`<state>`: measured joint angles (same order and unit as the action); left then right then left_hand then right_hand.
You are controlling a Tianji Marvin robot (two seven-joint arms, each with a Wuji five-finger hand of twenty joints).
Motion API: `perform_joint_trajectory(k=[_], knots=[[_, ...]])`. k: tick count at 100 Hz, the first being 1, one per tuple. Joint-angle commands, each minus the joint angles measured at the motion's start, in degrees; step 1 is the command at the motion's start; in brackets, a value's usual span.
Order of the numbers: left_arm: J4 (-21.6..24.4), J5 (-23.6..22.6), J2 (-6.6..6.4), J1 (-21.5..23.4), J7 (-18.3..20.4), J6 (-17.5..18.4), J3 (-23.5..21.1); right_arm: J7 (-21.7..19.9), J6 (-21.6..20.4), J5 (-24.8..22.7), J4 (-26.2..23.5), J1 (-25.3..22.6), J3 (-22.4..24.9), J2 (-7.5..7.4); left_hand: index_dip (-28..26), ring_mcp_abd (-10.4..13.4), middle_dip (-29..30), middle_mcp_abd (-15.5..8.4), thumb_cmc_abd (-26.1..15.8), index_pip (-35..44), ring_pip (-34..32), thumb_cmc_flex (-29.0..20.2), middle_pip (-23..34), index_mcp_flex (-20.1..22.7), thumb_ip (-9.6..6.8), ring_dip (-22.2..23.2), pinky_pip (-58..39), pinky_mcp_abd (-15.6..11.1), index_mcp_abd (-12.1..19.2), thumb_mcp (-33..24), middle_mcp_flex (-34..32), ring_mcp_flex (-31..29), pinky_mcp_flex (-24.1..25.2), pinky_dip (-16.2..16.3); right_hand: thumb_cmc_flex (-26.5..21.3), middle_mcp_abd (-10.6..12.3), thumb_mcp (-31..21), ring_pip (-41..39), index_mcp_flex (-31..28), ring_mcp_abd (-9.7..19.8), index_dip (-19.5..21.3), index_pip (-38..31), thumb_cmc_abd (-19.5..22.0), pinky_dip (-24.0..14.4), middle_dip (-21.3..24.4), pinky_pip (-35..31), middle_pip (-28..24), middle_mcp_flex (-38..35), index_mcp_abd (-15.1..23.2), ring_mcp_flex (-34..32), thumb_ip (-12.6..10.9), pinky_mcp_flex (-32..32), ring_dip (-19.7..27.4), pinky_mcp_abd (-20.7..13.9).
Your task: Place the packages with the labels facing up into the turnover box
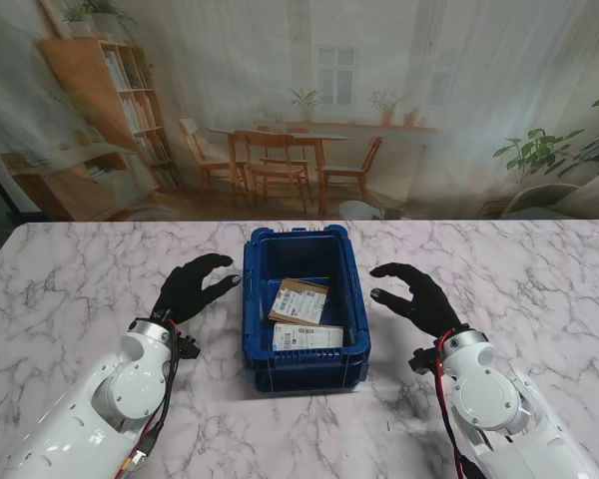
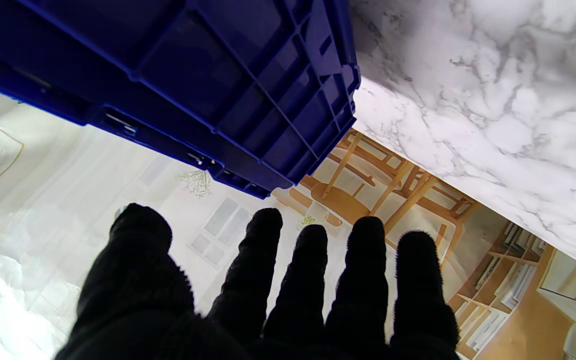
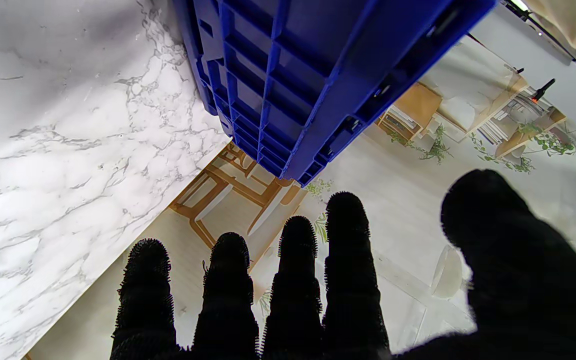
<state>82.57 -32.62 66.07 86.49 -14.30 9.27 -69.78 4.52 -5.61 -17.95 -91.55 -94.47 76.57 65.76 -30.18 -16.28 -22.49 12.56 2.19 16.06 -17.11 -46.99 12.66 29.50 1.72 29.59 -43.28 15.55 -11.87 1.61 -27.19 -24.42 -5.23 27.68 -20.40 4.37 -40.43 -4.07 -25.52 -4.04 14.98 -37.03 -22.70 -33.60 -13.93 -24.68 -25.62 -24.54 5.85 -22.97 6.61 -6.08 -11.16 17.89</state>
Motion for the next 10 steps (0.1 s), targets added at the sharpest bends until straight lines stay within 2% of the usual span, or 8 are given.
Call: perform_joint_trajectory(k=[1,10], knots=[[-0.2,0.0,-0.09,0.0,0.5,0.4,-0.1,0.0,0.3,0.3,0.0,-0.1,-0.2,0.18,0.3,0.2,-0.8,-1.0,-2.7,-1.3,0.2,-0.9,0.8,-0.5,-1.2,0.6,0.6,1.0,-0.6,0.0,-1.2,0.7,1.0,0.0,1.0,1.9,-1.0,-0.8,-1.5,2.4,0.2,0.6,-0.4,0.6,-0.6,-0.5,1.3,-1.0,2.4,-1.2,-0.8,0.5,0.9,-0.3],[-0.3,-0.1,-0.18,-0.2,0.7,0.8,0.0,0.0,0.4,0.7,-0.1,-0.2,-0.3,0.22,0.3,0.3,-0.9,-1.1,-2.7,-1.5,0.2,-0.8,0.8,-0.7,-1.2,0.7,0.7,1.1,-0.5,0.0,-1.1,0.7,1.0,0.1,0.9,1.8,-1.0,-0.8,-1.6,2.3,0.2,0.6,-0.5,0.8,-0.6,-0.7,1.4,-1.0,2.4,-1.2,-0.8,0.5,0.9,-0.3]])
